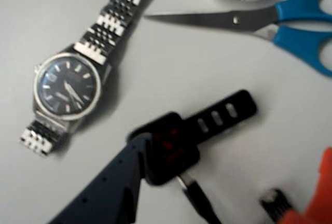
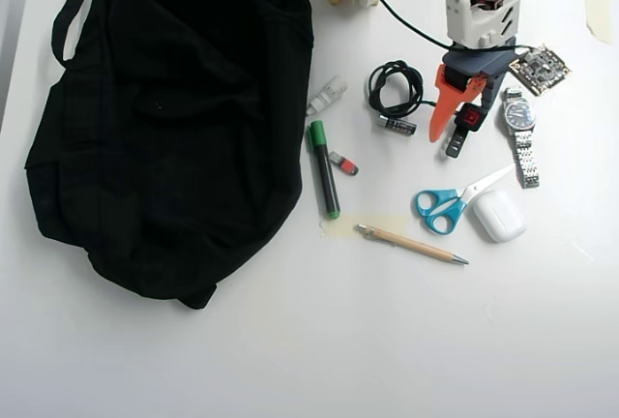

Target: Put the black bike light into the black bag

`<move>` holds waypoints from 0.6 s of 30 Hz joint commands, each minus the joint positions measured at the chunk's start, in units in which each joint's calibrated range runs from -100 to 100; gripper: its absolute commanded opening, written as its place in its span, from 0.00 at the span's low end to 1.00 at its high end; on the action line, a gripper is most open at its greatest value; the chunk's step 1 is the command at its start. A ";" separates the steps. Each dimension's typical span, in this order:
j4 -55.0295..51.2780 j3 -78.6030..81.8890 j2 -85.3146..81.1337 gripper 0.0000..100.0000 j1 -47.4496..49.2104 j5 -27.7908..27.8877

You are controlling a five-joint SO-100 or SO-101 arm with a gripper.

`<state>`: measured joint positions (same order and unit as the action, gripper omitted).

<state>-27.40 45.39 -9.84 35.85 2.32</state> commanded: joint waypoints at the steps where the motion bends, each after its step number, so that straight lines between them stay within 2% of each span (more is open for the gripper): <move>1: 2.94 0.25 -0.20 0.40 1.17 -3.21; 18: 3.45 -1.82 -1.44 0.40 7.08 -4.00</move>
<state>-24.76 45.82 -9.84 42.31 -1.54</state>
